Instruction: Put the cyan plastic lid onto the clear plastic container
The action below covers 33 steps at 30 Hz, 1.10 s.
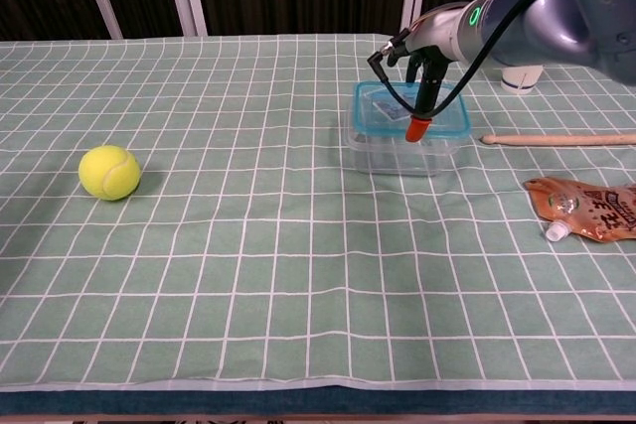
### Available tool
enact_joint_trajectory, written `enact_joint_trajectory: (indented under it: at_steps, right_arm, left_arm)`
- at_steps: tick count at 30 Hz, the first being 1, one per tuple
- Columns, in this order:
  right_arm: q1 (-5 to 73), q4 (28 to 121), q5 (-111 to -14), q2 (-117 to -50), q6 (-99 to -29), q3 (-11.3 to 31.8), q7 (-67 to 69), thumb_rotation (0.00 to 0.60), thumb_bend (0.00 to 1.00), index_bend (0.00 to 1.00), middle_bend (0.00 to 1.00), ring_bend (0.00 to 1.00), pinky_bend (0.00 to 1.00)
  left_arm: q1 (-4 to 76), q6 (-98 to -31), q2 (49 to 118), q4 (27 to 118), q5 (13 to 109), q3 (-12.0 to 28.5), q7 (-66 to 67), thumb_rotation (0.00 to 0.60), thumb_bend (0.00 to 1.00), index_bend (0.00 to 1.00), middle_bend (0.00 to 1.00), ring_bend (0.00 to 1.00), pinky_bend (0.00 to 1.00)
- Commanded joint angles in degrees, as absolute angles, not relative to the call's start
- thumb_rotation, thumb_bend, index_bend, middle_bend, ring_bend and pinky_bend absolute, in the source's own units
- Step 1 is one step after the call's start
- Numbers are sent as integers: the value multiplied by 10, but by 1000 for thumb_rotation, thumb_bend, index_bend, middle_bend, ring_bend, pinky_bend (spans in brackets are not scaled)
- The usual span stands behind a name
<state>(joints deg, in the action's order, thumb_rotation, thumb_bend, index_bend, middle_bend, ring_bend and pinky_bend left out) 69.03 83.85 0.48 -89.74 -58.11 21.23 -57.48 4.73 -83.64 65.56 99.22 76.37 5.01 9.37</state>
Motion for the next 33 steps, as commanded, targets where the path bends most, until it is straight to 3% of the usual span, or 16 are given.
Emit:
enact_joint_trajectory:
  at_steps: [1, 33]
  right_arm:
    - [692, 834, 3, -901, -581, 207, -573, 600, 281, 11, 429, 89, 0]
    - [702, 810, 6, -917, -570, 190, -562, 600, 287, 11, 438, 89, 0]
  left_arm:
    - [47, -835, 655, 993, 762, 50, 93, 600, 545, 99, 0, 0, 0]
    - [50, -828, 653, 996, 751, 50, 98, 600, 545, 99, 0, 0, 0]
